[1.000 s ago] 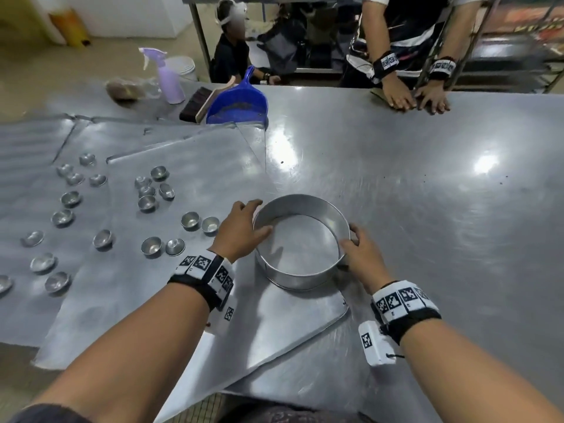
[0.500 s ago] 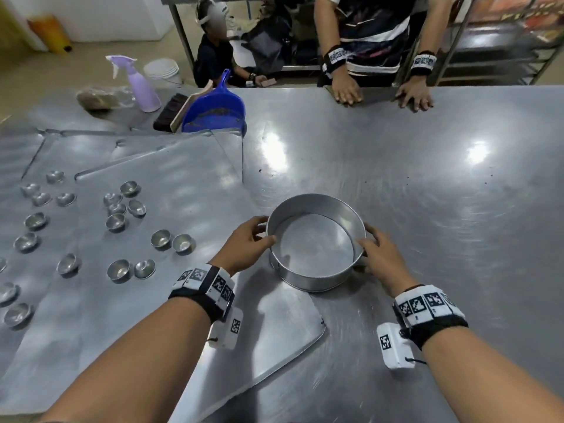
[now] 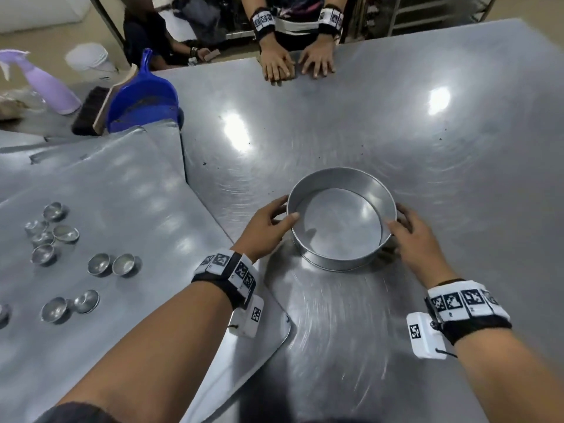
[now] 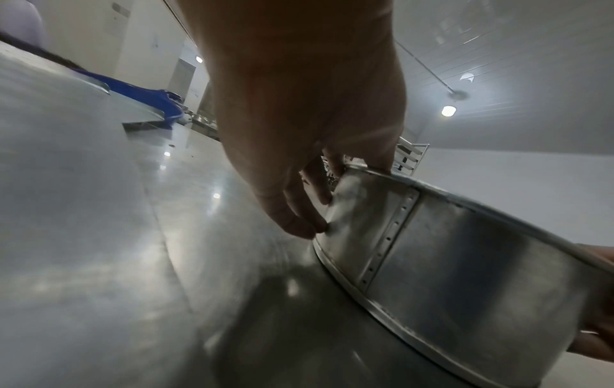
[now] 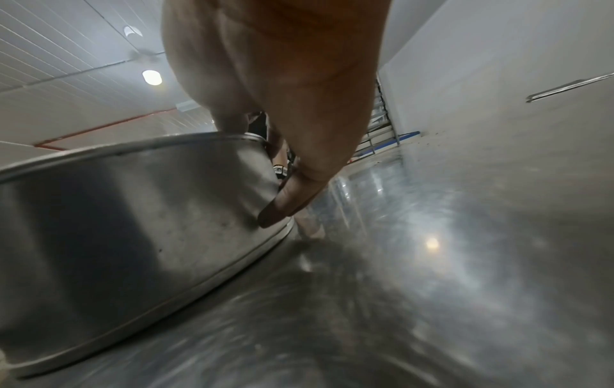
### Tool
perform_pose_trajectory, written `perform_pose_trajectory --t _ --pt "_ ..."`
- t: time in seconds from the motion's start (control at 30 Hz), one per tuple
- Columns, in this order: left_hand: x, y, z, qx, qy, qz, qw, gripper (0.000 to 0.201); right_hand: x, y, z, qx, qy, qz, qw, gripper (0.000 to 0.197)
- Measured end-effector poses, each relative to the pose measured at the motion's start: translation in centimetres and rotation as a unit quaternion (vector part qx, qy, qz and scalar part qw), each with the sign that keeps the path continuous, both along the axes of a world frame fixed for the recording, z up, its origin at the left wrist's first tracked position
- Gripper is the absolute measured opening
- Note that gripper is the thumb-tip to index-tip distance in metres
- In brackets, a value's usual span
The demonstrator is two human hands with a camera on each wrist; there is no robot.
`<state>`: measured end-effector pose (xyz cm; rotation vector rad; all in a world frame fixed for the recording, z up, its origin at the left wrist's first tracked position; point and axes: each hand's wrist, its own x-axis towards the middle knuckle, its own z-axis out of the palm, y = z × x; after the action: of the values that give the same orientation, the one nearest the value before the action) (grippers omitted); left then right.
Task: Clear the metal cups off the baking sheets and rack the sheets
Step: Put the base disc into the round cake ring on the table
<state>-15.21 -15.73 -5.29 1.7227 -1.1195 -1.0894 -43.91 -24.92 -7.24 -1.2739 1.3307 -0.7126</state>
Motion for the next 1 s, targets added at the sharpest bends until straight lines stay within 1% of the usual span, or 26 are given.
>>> perform_pose_trajectory --t 0.07,0.13,0.33,0.5,0.57,0.67,0.73,0.8,0.83,0.9,0.93,1.0 --pt "-1.2 -0.2 0.0 -0.002 0.005 -0.002 1.0 0.054 -1.2 0.2 -0.2 -0.012 0.009 -0.006 1.0 0.041" --pt "-2.0 0.1 -0.1 -0.009 0.008 -0.002 1.0 0.051 -2.1 0.8 -0.3 -0.019 0.011 -0.006 1.0 0.042" --pt "-3.1 3.0 -0.4 -0.016 0.011 -0.002 1.0 0.049 -3.0 3.8 -0.3 -0.037 0.012 -0.006 0.999 0.04" --pt "-3.3 6.3 -0.5 -0.021 0.02 0.009 1.0 0.04 -3.2 6.0 -1.2 -0.047 0.007 0.023 0.999 0.038" --pt "-3.4 7.5 -0.5 -0.019 0.021 0.013 1.0 0.039 -3.3 6.8 -1.2 -0.045 -0.001 0.035 0.998 0.042" --pt "-3.6 8.6 -0.4 -0.016 0.024 0.02 0.999 0.042 -3.5 8.0 -1.2 -0.035 0.0 0.045 0.998 0.054" --pt "-3.8 8.9 -0.5 -0.013 0.021 0.021 0.999 0.046 -3.8 8.3 -1.2 -0.036 0.0 0.042 0.998 0.055" --pt "-4.2 8.7 -0.4 -0.01 0.017 0.017 1.0 0.048 -4.1 8.4 -0.9 -0.031 0.001 0.028 0.999 0.051" --pt "-4.4 8.6 -0.4 -0.007 0.015 0.014 1.0 0.049 -4.3 8.3 -0.7 -0.032 0.007 0.02 0.999 0.045" --pt "-4.9 8.2 -0.4 -0.001 0.011 0.008 1.0 0.055 -4.6 8.2 -0.2 -0.042 0.021 0.011 0.999 0.027" --pt "-5.1 8.1 -0.4 0.002 0.009 0.007 1.0 0.057 -4.8 8.2 0.1 -0.044 0.025 0.01 0.999 0.024" --pt "-5.2 7.9 -0.5 0.009 0.008 0.007 1.0 0.059 -5.1 8.1 0.4 -0.041 0.037 0.014 0.998 0.022"
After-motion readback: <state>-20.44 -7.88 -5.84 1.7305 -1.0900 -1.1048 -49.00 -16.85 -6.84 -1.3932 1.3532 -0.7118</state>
